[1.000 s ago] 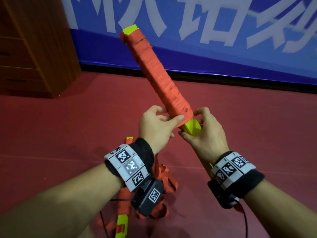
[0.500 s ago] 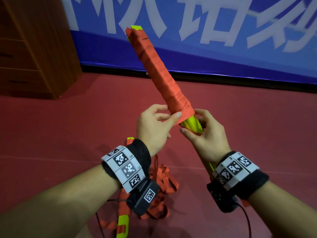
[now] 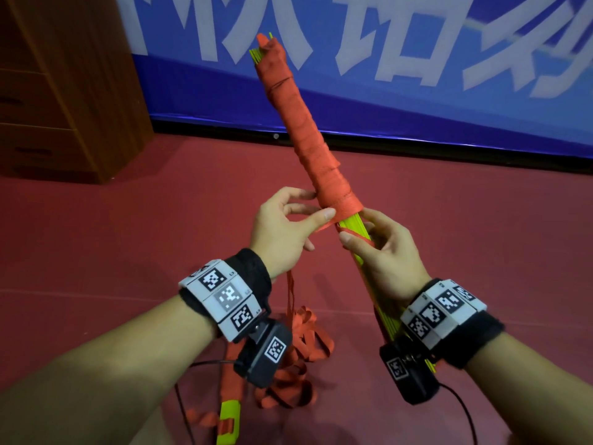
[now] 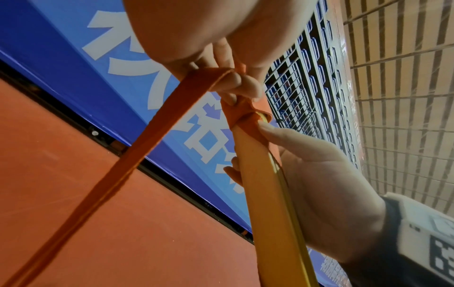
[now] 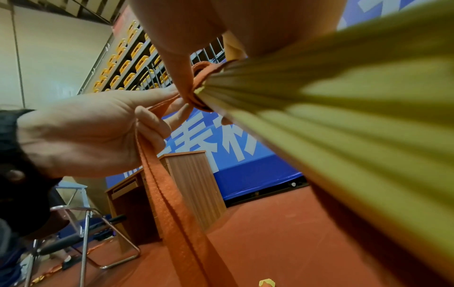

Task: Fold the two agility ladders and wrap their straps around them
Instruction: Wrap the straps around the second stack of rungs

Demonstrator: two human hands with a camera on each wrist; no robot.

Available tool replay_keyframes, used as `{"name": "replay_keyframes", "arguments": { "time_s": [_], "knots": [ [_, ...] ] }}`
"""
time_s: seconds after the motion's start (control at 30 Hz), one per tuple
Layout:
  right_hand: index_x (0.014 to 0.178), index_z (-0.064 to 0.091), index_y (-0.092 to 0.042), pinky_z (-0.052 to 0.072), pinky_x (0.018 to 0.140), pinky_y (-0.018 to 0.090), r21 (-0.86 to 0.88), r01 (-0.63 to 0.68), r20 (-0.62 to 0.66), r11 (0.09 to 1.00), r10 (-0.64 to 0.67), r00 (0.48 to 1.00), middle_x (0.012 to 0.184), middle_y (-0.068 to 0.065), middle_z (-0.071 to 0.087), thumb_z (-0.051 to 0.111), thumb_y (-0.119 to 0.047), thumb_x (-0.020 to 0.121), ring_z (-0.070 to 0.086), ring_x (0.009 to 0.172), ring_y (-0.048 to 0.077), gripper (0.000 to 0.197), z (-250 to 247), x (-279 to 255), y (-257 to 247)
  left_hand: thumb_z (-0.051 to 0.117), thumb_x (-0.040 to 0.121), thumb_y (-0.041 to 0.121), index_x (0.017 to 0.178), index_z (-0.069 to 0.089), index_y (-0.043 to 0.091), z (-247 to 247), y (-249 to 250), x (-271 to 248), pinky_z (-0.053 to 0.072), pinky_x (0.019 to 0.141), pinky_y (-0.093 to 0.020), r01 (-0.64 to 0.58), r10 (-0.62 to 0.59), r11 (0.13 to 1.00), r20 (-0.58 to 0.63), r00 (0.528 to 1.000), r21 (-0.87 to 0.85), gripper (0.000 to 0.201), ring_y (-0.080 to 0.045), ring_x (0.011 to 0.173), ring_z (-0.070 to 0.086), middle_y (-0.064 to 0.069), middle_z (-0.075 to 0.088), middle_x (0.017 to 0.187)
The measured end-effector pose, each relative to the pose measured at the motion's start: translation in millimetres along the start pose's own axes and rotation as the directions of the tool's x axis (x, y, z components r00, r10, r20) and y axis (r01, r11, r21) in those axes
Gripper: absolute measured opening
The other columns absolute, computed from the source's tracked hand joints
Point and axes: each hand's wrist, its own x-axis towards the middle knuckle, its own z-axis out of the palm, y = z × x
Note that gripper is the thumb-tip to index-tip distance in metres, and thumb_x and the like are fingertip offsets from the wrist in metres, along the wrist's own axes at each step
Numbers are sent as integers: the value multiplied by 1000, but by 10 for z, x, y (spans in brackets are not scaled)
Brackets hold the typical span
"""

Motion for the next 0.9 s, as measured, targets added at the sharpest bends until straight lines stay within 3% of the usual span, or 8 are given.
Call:
{"name": "replay_keyframes", "arguments": {
  "time_s": [0.1,0.2,0.23,0.3,0.43,0.63,0.77,0.9],
  "knots": [
    [128,65,-14,56,87,28,-6,17,13,1000,-17,1000,109,7,75,75,-9,90,69,102,23,40,4,-5,-22,81,86,25,124,65,15,-35,-12,30,45,47,-24,38,-38,999,63,997,-8,43,-17,45,52,-1,75,106],
    [127,65,-15,56,86,28,-9,4,14,1000,-4,1000,107,6,75,76,-10,89,70,100,23,40,7,1,-26,75,92,25,135,61,14,-51,-37,40,44,46,-25,48,-46,999,158,986,-9,46,-27,64,57,1,74,115],
    [126,65,-17,56,85,30,-10,3,22,1000,-3,1000,105,5,75,77,-11,89,70,97,21,40,-2,9,-28,73,94,24,137,58,14,-58,-35,42,44,45,-24,39,-38,999,186,982,-3,46,-26,68,59,1,74,117],
    [125,65,-20,56,83,32,-13,6,51,1000,-5,999,102,7,74,80,-16,85,69,91,16,43,-24,27,-32,68,97,23,138,52,13,-68,-20,36,42,44,-22,19,-24,1000,219,975,22,45,-13,55,57,-4,72,120],
    [127,59,-17,51,76,18,-97,21,110,995,-10,994,104,-1,71,86,-12,79,66,87,3,56,-38,25,-35,70,95,23,127,50,13,-43,-4,-1,40,43,-20,2,-9,999,188,982,35,40,-3,40,49,-6,70,109],
    [125,56,-27,49,74,20,-461,86,101,883,-45,994,98,-11,67,82,-34,81,63,87,3,52,-80,33,79,81,85,28,111,52,16,125,-42,-98,41,44,-21,-18,17,1000,49,999,7,42,-1,47,52,-5,70,100],
    [125,57,-24,53,80,34,-500,89,98,862,-46,994,97,-7,69,81,-31,83,66,87,12,49,-44,22,100,87,77,36,99,49,29,190,-82,-102,46,55,-29,-44,45,998,-21,999,42,45,-6,58,58,0,68,90],
    [128,56,-22,53,86,39,-495,68,143,866,4,990,104,-3,70,78,-30,87,66,93,15,47,-15,-3,130,92,67,42,95,50,25,194,-94,-105,49,59,-37,-31,34,998,-54,998,55,53,-12,60,58,0,64,79]
  ]
}}
